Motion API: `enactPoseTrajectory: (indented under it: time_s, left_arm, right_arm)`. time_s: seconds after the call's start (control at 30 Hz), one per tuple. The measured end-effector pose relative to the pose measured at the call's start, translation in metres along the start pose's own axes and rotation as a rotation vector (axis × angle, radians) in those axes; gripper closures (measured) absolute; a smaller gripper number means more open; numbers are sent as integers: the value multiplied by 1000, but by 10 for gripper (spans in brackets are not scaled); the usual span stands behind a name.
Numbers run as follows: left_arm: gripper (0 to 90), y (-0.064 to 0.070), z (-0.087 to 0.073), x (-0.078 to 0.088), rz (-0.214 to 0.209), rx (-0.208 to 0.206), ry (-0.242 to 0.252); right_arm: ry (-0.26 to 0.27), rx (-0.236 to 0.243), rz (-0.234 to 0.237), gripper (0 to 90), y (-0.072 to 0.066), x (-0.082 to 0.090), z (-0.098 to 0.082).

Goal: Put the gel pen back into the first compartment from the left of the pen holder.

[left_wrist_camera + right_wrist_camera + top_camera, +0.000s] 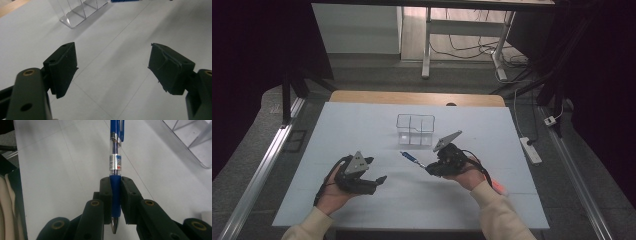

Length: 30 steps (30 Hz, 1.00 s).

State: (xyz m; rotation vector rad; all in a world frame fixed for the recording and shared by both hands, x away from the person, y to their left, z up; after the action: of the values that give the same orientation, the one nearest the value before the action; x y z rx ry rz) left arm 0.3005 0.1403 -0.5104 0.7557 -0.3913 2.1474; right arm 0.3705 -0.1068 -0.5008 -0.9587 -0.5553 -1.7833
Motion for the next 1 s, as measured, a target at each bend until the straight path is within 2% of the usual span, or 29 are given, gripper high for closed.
enactPoseTrajectory:
  time_s: [0.27,0.47,0.63,0.9,1.0]
  left_arm:
    - [222,3,9,-6,-14,-21,-2]
    - [223,7,14,-11,-24,-47,-16]
    - [222,9,18,-15,-30,-64,-19]
    - [214,11,23,-21,-44,-86,-31]
    - [207,12,25,-24,-61,-92,-37]
  right_arm:
    - [-11,27,20,798,-6,-10,11]
    - [-21,30,18,798,-6,-12,11]
    - [-7,30,11,798,-6,-13,12]
    - [-17,45,25,798,-9,-16,12]
    - [-10,53,37,798,-11,-17,14]
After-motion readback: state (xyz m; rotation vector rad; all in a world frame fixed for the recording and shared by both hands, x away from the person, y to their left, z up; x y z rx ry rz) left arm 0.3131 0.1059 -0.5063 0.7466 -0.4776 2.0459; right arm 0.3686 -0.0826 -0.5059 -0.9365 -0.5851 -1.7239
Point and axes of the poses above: each handheld gripper's, and its own axes: x roughly backward along the jaws, z roughly out of its top, y roughly to its right, the point moved 5 cm from there along -x, roughly forward along the jaws, and after that the axes turned 5 degrees about -z, right-handed, at the moved point
